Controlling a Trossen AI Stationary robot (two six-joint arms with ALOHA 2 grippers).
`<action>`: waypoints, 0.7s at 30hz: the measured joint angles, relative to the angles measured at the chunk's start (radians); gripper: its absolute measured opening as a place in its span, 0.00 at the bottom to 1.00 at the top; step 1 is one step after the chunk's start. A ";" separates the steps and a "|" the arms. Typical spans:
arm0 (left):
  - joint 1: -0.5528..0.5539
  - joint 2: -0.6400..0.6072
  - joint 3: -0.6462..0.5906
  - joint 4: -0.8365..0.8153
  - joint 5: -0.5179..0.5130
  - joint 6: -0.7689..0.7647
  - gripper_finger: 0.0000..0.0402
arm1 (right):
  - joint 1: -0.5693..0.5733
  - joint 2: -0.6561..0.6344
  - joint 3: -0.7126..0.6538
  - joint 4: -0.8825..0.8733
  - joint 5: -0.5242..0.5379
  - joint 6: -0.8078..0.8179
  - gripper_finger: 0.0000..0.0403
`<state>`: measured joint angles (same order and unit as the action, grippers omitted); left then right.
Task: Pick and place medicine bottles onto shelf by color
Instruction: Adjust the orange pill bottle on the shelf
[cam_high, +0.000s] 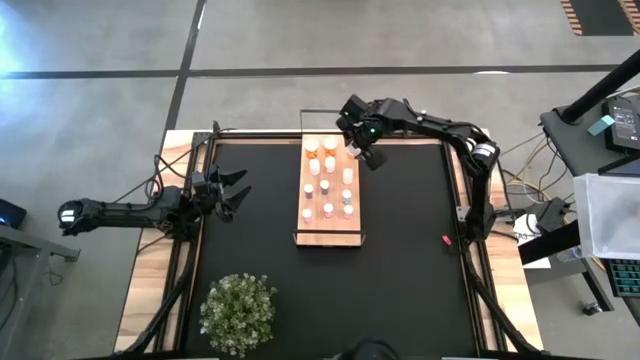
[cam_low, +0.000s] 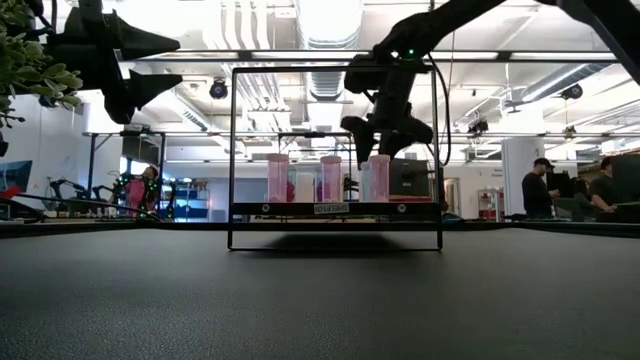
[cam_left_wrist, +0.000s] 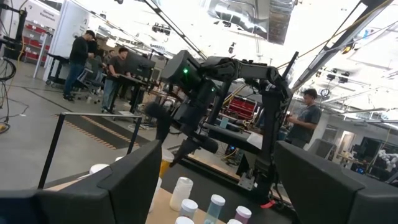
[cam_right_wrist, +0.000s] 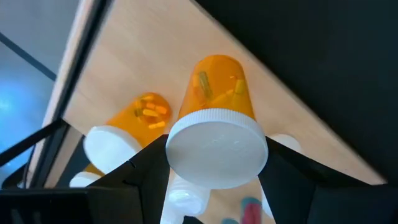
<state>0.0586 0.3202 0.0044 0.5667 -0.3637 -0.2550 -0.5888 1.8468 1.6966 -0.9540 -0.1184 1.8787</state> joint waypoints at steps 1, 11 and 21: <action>0.000 0.000 0.000 0.000 0.000 0.000 0.73 | 0.000 0.006 0.000 0.007 -0.010 0.004 0.50; 0.000 0.000 0.000 0.000 0.000 0.000 0.73 | 0.004 0.037 0.000 0.062 -0.037 0.016 0.50; 0.000 0.000 0.000 0.000 0.000 0.000 0.73 | 0.004 0.055 0.000 0.088 -0.038 0.033 0.50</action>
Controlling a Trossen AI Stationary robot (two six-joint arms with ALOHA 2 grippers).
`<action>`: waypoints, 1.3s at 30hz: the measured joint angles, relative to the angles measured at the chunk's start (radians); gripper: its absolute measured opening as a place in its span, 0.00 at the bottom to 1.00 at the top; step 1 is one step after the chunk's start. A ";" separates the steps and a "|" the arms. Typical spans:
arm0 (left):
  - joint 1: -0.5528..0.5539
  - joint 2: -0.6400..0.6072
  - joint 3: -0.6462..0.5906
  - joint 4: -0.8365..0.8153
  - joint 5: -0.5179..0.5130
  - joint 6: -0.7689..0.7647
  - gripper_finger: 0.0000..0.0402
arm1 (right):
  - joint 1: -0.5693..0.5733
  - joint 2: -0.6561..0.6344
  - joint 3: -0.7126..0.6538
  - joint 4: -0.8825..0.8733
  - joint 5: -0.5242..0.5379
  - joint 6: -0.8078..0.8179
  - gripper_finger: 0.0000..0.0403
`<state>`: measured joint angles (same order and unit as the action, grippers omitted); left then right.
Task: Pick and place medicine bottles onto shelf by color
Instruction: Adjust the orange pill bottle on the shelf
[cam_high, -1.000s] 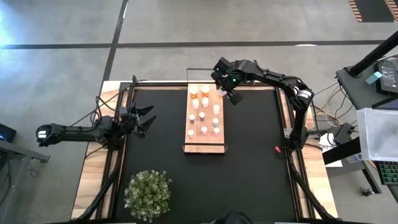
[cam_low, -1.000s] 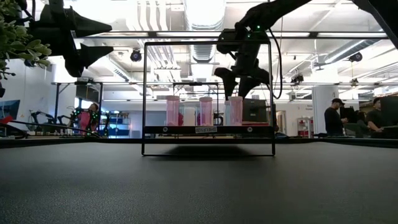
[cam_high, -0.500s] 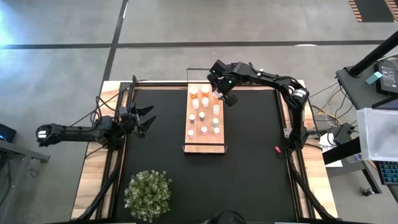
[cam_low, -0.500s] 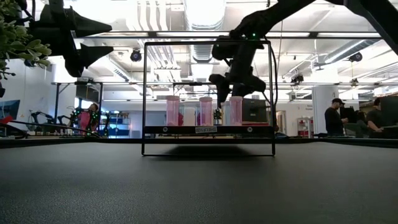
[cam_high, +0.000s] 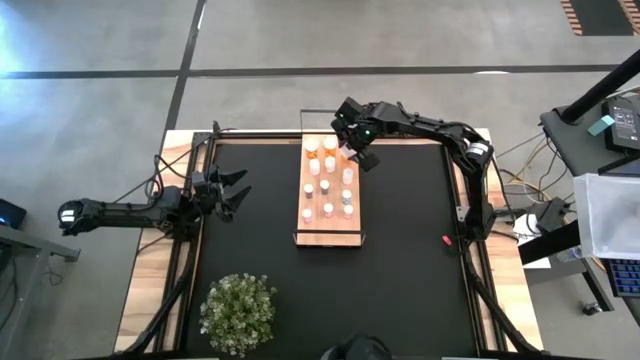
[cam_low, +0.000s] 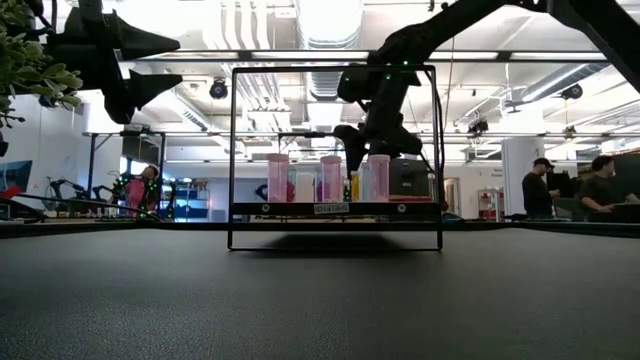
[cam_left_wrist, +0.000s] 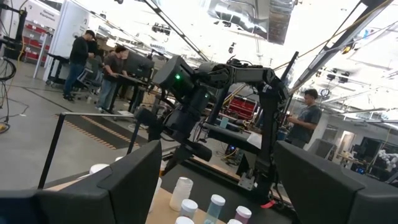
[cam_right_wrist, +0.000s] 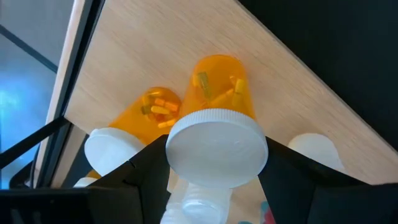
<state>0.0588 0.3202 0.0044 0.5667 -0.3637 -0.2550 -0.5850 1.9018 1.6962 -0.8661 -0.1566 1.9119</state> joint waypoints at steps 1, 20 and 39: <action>0.000 0.000 0.000 0.000 0.000 0.000 0.73 | 0.000 0.000 0.000 0.003 0.000 0.001 0.50; 0.000 0.000 0.000 0.000 0.000 0.000 0.73 | -0.003 0.013 0.001 0.009 -0.003 0.053 0.52; 0.000 0.000 0.000 0.000 0.000 0.000 0.73 | -0.011 0.018 -0.001 0.012 0.001 0.049 0.64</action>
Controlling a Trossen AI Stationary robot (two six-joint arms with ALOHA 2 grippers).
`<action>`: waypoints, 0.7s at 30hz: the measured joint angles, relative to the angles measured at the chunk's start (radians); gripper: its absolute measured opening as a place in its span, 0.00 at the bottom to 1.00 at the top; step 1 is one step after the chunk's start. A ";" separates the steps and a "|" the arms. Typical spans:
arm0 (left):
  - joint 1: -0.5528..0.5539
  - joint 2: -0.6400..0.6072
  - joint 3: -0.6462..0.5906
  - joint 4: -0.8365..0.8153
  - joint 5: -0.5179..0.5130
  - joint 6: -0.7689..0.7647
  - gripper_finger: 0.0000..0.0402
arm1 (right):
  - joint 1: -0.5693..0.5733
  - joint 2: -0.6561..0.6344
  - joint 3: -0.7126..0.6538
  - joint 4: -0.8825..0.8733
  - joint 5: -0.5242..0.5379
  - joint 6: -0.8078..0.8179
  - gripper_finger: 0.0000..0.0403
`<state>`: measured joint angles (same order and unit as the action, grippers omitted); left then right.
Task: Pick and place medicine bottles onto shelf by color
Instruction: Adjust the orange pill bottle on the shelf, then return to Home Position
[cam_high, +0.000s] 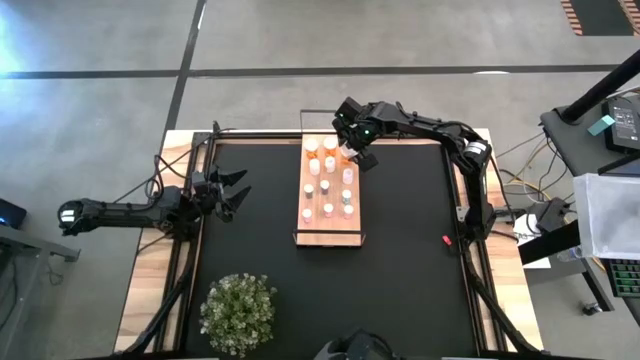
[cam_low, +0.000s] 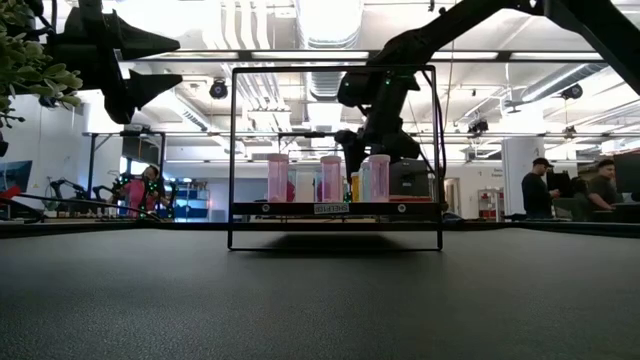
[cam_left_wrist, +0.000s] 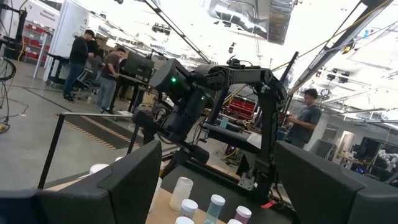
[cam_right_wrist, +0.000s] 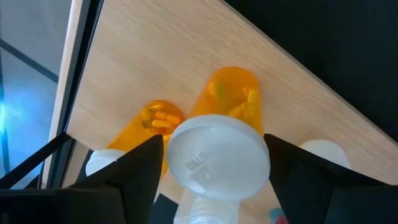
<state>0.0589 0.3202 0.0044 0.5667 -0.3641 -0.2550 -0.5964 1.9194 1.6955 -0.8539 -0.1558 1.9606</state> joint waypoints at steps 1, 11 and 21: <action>0.000 0.000 0.000 0.000 0.000 0.000 0.73 | 0.000 0.000 0.000 0.000 0.000 0.000 0.65; 0.000 0.000 0.000 0.000 0.000 0.000 0.73 | 0.000 -0.035 0.000 -0.011 0.000 0.001 0.76; 0.000 0.000 0.000 0.000 0.000 0.000 0.73 | 0.008 -0.133 0.001 -0.087 0.000 -0.058 0.82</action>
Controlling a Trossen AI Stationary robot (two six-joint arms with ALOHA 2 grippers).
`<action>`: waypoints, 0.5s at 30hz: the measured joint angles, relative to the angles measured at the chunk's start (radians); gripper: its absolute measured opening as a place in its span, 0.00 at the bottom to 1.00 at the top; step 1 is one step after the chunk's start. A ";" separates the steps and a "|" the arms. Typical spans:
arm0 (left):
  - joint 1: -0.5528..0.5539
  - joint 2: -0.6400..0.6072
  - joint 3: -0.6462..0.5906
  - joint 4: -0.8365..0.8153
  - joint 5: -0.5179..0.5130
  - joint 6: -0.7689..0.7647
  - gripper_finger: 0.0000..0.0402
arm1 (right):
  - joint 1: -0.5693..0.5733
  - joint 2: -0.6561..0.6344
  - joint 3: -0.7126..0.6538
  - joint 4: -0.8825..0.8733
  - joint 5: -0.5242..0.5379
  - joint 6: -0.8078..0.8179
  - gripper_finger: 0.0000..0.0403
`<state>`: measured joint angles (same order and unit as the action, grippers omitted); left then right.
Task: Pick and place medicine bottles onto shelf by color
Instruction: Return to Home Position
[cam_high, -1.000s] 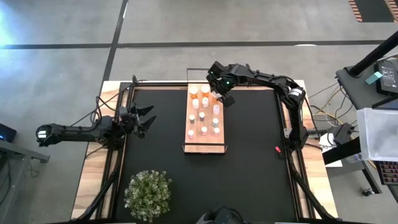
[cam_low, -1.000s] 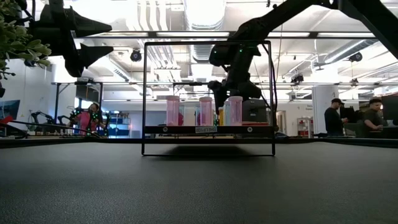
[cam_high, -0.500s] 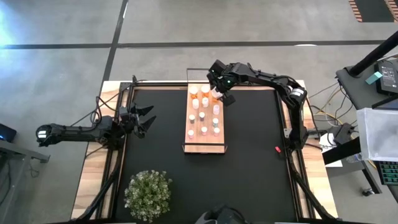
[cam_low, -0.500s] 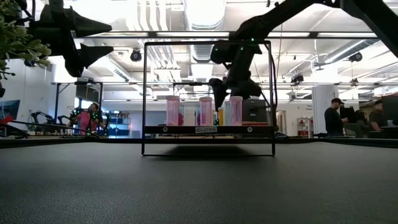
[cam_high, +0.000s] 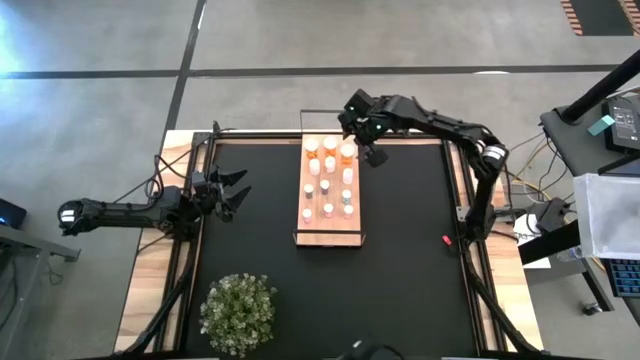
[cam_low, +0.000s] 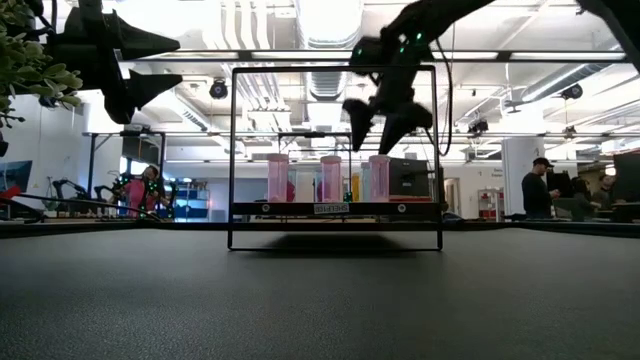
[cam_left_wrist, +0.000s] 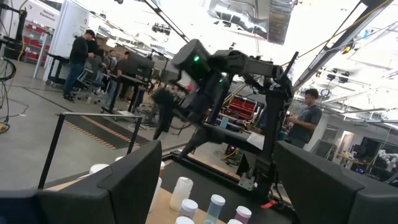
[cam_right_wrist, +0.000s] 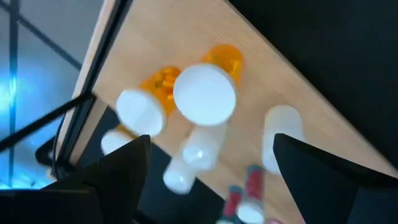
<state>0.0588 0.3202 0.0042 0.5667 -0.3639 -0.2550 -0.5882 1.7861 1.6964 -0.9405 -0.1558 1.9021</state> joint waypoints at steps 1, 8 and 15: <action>0.000 0.000 0.000 0.000 0.000 0.000 0.73 | 0.001 -0.017 0.000 -0.010 0.000 -0.020 0.82; 0.000 0.000 0.000 0.000 0.000 0.000 0.73 | 0.003 -0.161 0.000 -0.058 0.076 -0.417 0.82; 0.000 0.000 0.000 0.000 0.000 0.000 0.73 | 0.004 -0.333 -0.037 0.047 0.209 -0.888 0.82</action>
<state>0.0586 0.3202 0.0044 0.5667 -0.3639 -0.2548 -0.5846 1.4530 1.6597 -0.8934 0.0536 1.0136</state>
